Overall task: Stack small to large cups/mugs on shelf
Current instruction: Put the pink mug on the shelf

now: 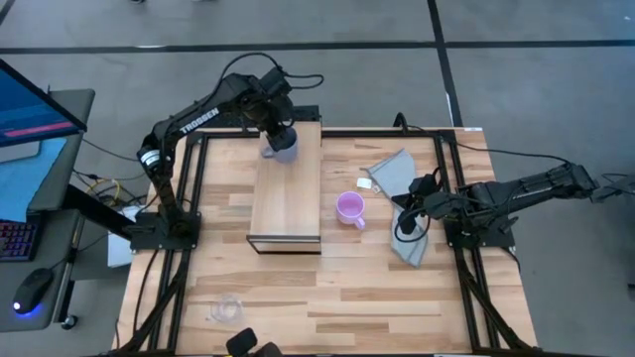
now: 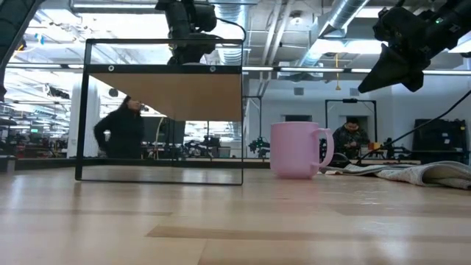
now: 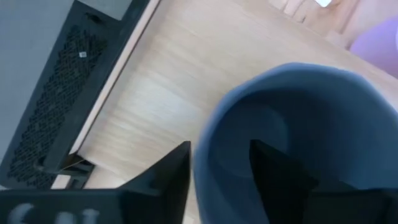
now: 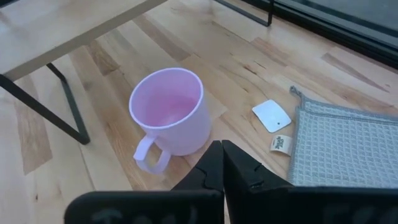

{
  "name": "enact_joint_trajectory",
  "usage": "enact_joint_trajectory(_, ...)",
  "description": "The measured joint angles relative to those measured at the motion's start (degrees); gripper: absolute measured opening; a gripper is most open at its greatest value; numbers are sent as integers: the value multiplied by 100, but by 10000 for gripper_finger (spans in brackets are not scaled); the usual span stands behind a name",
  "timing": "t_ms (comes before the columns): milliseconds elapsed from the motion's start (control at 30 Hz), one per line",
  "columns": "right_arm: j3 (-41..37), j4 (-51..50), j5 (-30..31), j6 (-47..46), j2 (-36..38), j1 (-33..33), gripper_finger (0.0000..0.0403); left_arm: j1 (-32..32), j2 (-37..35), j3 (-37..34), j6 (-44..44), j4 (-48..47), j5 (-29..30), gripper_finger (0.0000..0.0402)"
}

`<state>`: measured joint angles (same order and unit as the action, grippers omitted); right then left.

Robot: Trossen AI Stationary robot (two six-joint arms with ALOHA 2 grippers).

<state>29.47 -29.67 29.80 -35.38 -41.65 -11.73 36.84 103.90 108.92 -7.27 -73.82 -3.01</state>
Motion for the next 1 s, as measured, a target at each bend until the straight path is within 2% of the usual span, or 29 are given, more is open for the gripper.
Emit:
enact_joint_trajectory(133, 0, 0, 1, 0, 0, 0, 18, -2, 0, 0, 44, -3, -20, 205)
enact_joint_trajectory(267, 0, 0, 0, 0, 0, 0, 20, -2, 0, 135, -120, -223, -17, 229)
enact_joint_trajectory(733, 0, 2, -2, -1, 0, 0, 19, -15, -11, 2181, -220, -682, 3, 234)
enact_joint_trajectory(800, 0, 2, -2, -2, 0, 0, 17, -15, -11, 2365, -247, -696, -203, 233)
enact_joint_trajectory(1000, 0, 4, -2, -2, 0, 0, 20, -100, -173, 2488, -452, -635, -1466, 233)
